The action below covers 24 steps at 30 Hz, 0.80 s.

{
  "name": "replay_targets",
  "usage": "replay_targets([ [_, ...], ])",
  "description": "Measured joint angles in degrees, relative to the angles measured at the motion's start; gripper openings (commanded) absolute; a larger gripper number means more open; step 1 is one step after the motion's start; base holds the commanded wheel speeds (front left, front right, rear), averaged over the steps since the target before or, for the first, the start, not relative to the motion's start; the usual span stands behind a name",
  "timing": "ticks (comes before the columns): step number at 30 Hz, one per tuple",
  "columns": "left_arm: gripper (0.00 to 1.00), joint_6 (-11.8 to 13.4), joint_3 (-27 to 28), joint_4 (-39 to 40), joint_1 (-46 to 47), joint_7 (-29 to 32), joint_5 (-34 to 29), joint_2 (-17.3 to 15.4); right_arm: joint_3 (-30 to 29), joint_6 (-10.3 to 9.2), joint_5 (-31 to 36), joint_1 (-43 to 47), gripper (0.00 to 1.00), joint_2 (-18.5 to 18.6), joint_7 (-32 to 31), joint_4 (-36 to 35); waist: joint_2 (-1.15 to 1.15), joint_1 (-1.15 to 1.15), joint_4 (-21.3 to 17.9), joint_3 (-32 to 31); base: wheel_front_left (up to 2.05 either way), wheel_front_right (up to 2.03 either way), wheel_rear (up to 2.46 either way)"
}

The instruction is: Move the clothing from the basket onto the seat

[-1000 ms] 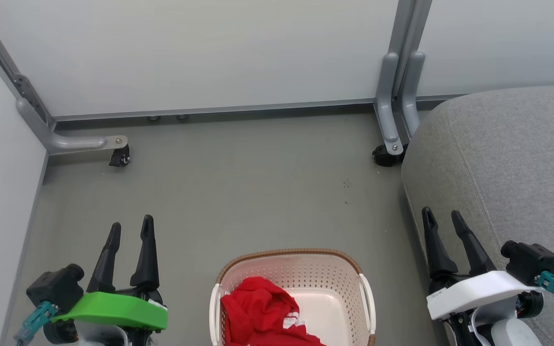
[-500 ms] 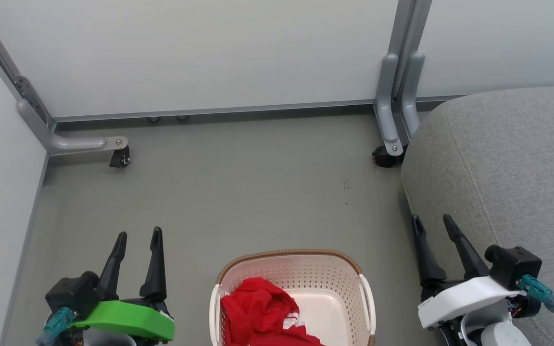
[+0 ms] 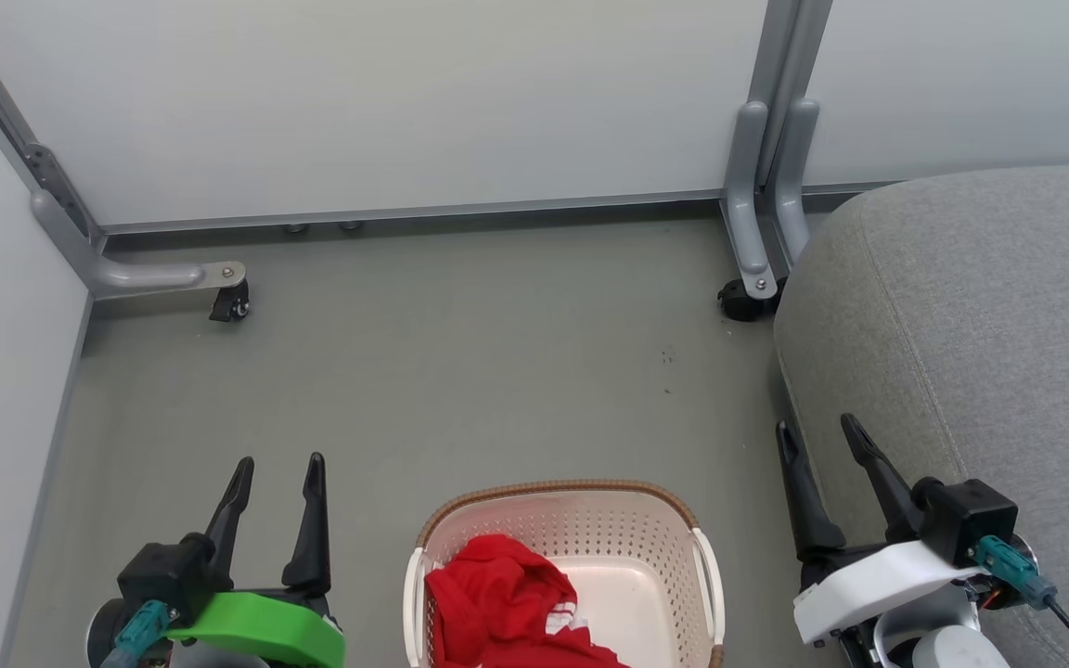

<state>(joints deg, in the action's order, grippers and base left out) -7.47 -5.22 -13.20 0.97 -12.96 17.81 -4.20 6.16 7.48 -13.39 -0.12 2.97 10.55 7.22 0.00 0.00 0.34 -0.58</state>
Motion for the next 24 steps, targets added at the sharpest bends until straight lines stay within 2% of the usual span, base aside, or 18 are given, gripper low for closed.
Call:
replay_targets([
  [16,1.00,0.0,0.3,-1.2,-0.3,-1.7,-5.9,0.5,0.9,0.00,5.7,0.1,1.00,-0.1,1.0,-0.1,0.00,0.00,-0.2,0.2,0.00,0.00,0.00],
  [24,1.00,0.0,0.7,-1.5,-0.3,-2.1,-7.5,0.8,0.9,0.00,6.4,0.1,1.00,-0.1,1.2,0.1,0.00,0.00,-0.3,0.3,0.00,0.00,0.00],
])
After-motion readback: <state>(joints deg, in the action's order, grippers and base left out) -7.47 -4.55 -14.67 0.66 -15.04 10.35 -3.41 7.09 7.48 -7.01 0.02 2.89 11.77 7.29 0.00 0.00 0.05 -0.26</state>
